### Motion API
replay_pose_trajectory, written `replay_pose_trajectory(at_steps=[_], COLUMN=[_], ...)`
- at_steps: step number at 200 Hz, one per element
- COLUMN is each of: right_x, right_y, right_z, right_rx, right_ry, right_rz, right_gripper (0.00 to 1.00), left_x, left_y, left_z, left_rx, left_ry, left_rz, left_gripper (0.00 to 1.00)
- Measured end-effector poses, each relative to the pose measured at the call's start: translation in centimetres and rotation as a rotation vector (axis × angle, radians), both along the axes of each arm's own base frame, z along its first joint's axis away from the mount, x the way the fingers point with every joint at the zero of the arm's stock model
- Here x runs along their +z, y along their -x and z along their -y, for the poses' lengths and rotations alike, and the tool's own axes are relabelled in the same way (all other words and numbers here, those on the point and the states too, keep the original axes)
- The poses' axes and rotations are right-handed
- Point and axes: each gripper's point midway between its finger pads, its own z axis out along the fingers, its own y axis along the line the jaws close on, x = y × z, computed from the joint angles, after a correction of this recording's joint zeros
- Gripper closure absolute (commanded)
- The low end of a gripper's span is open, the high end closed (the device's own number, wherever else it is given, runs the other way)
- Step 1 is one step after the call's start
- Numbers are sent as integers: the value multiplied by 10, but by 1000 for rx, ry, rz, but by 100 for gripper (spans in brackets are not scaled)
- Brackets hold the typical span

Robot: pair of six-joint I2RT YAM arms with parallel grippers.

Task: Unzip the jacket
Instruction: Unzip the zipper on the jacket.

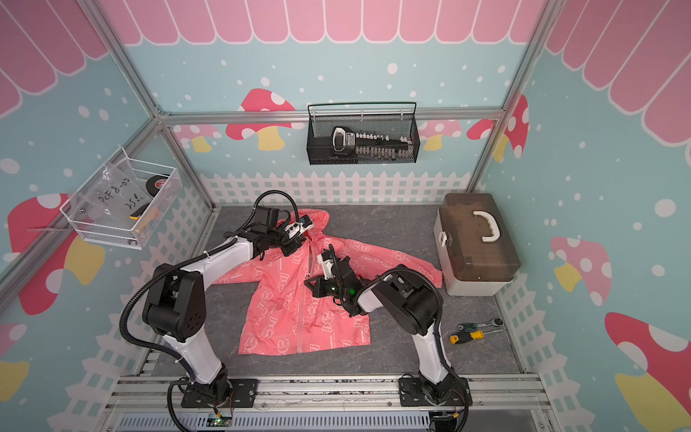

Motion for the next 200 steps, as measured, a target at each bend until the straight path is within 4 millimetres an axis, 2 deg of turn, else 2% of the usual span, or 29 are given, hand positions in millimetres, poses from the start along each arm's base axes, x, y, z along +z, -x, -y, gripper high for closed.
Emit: replay_pose_trajectory(at_steps=[39,60,82,107,154,200], right_x=[-9,-19,-33,-32,-36,-28], right_y=[25,49,84,116,182,214], right_z=[-6,-11,-16,-20,-6,2], right_rx=[22,49,82,103,128,148], right_ry=[-9,4,14,-21,9,84], right_rz=[-29,-67,-132,-171,-274,-321], right_gripper=[100,100,100,100,100,100], left_x=[1,2,1,-2,-14,-12], left_y=[-2,-8,-11,-15,-18,-24], left_z=[-2,-5,-10,-10,-13,-15], left_rx=[28,55,80,92,117,143], left_ry=[12,29,37,36,29,27], left_rz=[-14,-23,-33,-38,-61,-44], left_gripper=[100,100,100,100,100,100])
